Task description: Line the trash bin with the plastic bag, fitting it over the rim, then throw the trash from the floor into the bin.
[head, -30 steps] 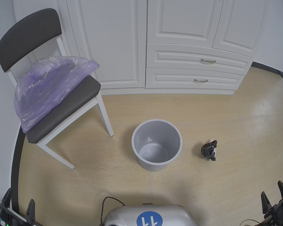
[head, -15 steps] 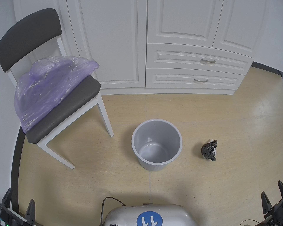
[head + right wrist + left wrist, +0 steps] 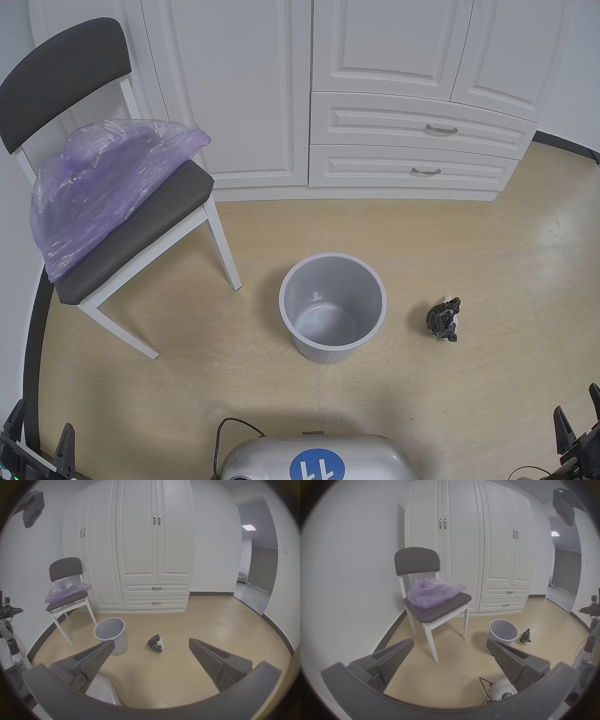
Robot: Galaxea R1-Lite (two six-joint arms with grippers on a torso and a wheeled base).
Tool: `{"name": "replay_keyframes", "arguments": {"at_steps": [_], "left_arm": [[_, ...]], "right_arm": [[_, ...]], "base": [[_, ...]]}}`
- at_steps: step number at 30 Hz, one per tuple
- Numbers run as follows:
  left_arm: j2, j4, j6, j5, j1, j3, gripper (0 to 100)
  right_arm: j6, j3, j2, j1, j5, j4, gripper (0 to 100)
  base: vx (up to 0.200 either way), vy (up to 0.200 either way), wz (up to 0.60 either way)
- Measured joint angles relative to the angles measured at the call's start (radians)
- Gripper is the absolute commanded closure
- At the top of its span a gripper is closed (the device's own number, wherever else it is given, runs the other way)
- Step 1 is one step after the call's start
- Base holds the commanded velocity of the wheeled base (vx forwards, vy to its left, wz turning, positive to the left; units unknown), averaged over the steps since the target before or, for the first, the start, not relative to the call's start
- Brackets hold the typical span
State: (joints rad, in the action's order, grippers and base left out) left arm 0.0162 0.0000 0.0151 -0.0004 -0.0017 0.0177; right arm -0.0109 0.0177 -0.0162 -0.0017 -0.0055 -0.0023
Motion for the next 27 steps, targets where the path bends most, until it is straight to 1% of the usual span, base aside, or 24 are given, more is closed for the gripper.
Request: {"name": "replay_keyframes", "arguments": {"at_steps": [27], "left_arm": [[0.0, 0.0, -0.002, -0.002, 0.0, 0.0, 0]], "right_arm": [[-0.001, 0.0, 0.0, 0.0, -0.001, 0.0, 0]], "base": [[0.0, 0.0, 0.0]]}}
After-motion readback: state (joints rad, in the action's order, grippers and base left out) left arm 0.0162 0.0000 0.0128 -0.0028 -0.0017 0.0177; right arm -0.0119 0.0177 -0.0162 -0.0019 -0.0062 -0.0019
